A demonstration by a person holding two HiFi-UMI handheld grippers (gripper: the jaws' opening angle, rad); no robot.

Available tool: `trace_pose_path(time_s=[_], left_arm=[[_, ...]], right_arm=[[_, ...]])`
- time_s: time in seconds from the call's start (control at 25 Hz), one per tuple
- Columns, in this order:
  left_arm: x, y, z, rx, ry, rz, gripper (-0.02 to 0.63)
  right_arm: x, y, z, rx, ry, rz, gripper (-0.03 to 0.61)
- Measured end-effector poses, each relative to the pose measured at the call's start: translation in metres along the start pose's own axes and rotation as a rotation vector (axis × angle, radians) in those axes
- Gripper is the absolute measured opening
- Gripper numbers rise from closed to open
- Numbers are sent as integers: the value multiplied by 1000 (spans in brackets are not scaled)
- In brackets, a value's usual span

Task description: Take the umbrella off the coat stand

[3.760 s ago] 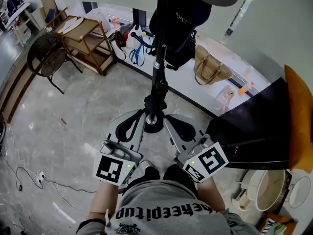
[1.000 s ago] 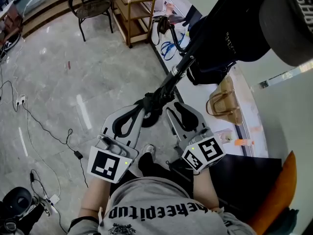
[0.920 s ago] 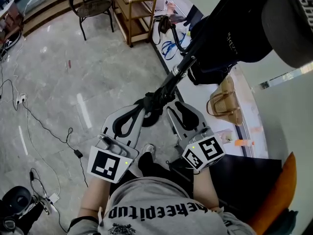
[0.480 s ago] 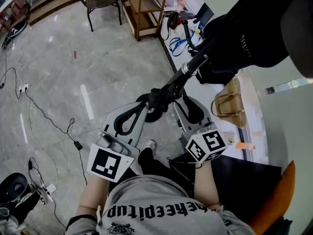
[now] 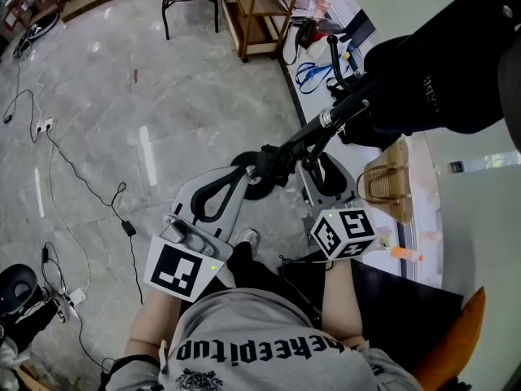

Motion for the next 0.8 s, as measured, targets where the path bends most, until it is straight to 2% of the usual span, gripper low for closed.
trace_pose_path(time_s=[0.8], left_arm=[[-4,0,-28,-5,59,-2,17]], right_arm=[[41,-13,4,33,-87,-57,225]])
Point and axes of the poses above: the fingertips, and each gripper's own axes: x forward along the fingers, z to its right, y out of its top, the point moved 4 cm from there along -x, backward along the fingers, and after that the axes turned 9 degrees about -y, right-handed, at the moved point
